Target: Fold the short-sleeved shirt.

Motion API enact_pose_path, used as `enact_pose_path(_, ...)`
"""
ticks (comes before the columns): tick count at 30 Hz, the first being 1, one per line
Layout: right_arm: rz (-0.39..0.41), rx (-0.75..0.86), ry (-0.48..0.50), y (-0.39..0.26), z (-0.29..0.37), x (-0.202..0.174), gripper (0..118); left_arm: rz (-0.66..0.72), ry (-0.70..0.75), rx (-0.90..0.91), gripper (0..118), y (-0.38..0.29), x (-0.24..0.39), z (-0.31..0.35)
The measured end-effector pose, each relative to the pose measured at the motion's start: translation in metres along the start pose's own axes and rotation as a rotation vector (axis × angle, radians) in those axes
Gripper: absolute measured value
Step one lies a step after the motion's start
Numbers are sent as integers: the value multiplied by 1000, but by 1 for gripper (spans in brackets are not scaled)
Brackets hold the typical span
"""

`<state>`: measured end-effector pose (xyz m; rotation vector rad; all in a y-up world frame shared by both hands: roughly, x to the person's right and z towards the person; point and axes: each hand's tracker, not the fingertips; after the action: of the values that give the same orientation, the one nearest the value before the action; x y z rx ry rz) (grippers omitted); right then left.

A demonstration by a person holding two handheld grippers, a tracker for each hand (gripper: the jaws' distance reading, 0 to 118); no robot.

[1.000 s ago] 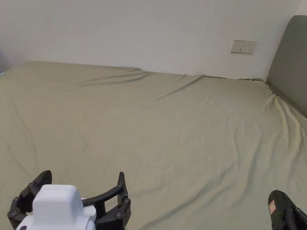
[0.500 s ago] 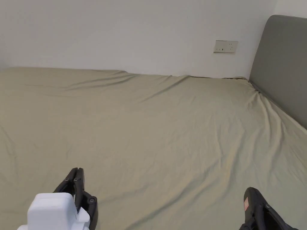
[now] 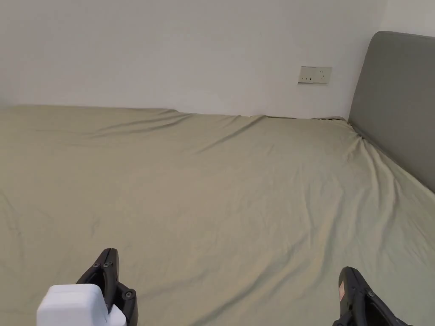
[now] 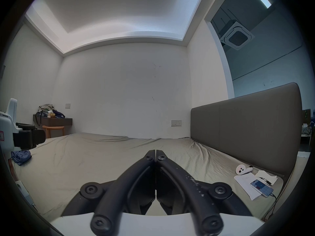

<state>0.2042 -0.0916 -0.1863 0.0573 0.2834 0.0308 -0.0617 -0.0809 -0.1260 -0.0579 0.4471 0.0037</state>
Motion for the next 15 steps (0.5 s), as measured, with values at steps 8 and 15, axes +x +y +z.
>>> enact_pose_path(8, 8, 1, 5, 2, 0, -3, 3, 1, -2, -3, 0, 0, -1, 1)
enact_pose_path(15, 13, 0, 11, 3, 0, -5, 3, -7, -4, -9, 0, -2, -1, 1)
